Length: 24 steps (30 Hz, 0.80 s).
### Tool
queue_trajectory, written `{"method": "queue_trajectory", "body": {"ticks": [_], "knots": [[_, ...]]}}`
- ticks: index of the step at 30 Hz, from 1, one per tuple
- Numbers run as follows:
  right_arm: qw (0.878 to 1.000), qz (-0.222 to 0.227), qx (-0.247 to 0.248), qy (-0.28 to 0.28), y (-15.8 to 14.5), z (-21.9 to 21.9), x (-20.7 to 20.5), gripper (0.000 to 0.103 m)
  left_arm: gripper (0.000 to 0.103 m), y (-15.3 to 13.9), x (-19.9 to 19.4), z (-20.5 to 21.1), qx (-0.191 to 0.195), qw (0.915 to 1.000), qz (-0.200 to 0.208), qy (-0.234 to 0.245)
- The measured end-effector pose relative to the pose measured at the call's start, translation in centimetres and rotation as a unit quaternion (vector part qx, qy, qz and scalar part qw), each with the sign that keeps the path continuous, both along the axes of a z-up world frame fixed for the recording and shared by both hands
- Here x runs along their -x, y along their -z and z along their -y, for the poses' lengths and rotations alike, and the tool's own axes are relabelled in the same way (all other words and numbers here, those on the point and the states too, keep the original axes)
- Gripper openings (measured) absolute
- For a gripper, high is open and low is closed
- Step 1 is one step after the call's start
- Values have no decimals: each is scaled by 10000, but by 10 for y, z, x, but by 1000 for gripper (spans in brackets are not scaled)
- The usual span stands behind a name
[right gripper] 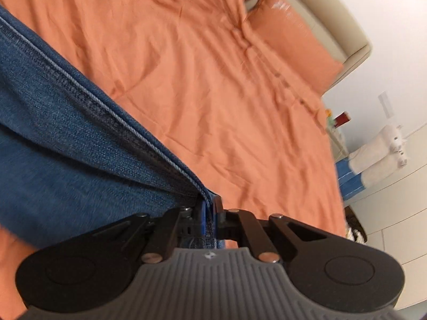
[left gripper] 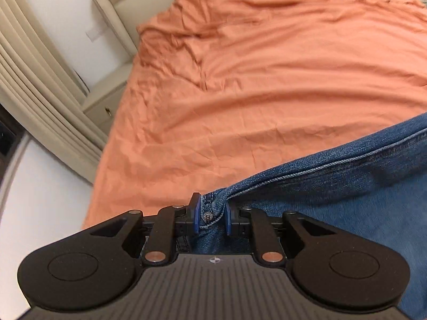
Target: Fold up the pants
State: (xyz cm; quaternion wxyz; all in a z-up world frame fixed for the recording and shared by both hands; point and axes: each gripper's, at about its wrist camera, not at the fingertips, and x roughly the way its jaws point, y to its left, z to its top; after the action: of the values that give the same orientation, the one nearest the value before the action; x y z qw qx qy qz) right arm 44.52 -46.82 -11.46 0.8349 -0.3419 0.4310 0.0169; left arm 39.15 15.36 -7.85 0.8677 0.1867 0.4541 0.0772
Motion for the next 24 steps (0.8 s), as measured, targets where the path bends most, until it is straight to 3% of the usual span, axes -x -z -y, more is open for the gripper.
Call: {"method": "queue_trajectory", "body": {"ticks": [5,11,15,20,24], "knots": [[9983,-555,176,0,57,-10,-45,0,20,50,-37,1,-67,9992,-399,-34],[9965,-807,211,-23,94,-16,-63,0,20,83,-49,-5,-2,9985,-540,-53],[9977,-633,246,-3,90,-16,-55,0,20,67,-31,-4,-9,9999,-152,-40],[9999,-125,107,29,55,-9,-35,0,20,26,-13,-6,167,9984,538,-88],[9997,-98,158,170,59,-12,-46,0,20,33,-34,-4,180,9986,415,-261]]}}
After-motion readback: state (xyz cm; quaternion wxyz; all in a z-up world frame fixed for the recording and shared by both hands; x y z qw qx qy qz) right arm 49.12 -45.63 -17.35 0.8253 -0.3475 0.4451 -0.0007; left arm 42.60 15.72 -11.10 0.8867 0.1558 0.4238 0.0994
